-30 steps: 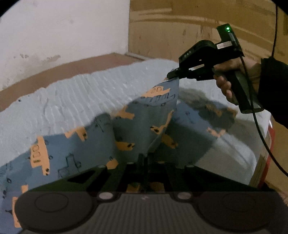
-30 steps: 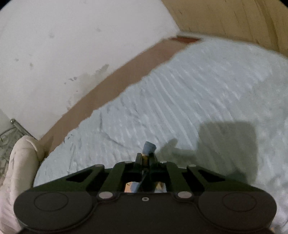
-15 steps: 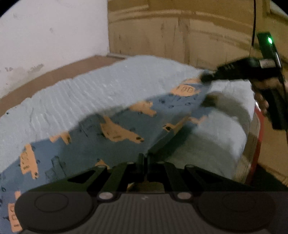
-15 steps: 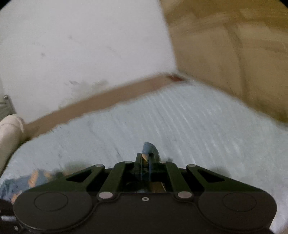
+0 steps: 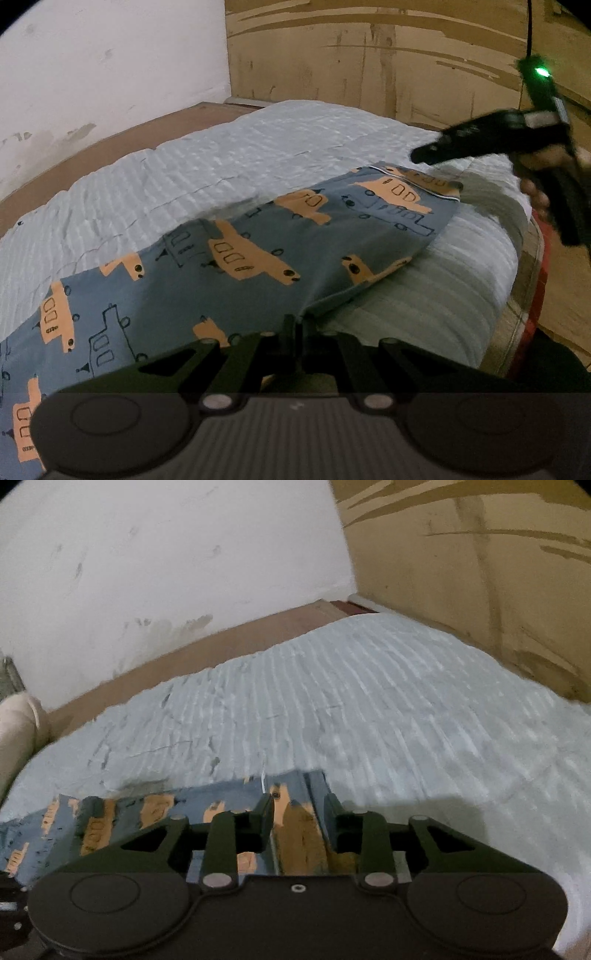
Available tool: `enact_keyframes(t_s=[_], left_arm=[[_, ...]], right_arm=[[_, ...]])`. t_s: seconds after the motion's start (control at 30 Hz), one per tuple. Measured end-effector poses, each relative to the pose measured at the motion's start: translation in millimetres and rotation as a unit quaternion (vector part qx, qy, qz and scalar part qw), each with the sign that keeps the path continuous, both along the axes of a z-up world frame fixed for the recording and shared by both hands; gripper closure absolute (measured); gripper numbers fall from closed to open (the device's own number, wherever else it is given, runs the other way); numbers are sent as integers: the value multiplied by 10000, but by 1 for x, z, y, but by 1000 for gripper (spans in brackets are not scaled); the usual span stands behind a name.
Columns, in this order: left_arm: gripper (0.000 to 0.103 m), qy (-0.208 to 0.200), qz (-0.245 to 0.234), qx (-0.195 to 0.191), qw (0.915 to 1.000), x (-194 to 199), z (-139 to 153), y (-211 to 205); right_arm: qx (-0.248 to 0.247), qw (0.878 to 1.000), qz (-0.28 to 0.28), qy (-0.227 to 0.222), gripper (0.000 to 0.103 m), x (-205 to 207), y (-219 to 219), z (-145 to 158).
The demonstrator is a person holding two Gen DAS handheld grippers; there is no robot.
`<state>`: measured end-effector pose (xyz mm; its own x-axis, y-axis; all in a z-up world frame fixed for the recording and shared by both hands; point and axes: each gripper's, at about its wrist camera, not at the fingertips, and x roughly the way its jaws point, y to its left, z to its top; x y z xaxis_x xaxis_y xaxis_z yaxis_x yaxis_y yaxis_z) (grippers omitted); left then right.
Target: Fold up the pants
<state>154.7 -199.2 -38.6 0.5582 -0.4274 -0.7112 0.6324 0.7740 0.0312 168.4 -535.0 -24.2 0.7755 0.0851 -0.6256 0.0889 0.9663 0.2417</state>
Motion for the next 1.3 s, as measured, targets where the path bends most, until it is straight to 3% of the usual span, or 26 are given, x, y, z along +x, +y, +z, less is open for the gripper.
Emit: enact_keyframes(t_s=[0.3,0.37,0.47,0.67,0.83,0.9,0.93,0.97,1.03,1.1,1.13,1.17,1.3], left_arm=[[101,38,66,-79,9999,2,-1,2],[101,37,76,-112,9999,2,-1,3],[101,-54,118,-208,9997,0,3,6],[101,-255,134,-277,9992,1,11,1],[97,123,110,-200,9997,8,-9,-2],[90,170,155,-335,9992,6,-8,3],[78,206,155,-391,9989,5,-6,6],[57,250,195,-470,9984,5,-3,10],[33,285,394,-675,9965,7,5,18],[27,256,653,-910,9934,9,12,29],[19,242,802,-982,9916,10,14,34],[13,218,973,-1003,9900,12,15,39],[12,163,1718,-686,9826,19,12,60]], right_arm=[[-377,9963,570,527,75,53,11,-15],[-546,9948,673,535,91,53,16,-15],[-889,9927,703,408,96,49,21,-10],[-1216,9915,472,9,98,50,16,12],[-1206,9901,547,455,96,62,11,-5],[-1319,9884,514,544,91,61,11,-12],[-1290,9893,454,508,84,58,9,-12],[-1248,9904,381,465,80,54,7,-11],[-1246,9913,274,336,72,45,7,-4],[-1273,9915,227,149,51,31,14,3],[-1257,9917,272,70,36,24,19,4],[-1244,9916,355,31,28,18,25,4],[-1527,9863,584,211,20,-2,46,-15]])
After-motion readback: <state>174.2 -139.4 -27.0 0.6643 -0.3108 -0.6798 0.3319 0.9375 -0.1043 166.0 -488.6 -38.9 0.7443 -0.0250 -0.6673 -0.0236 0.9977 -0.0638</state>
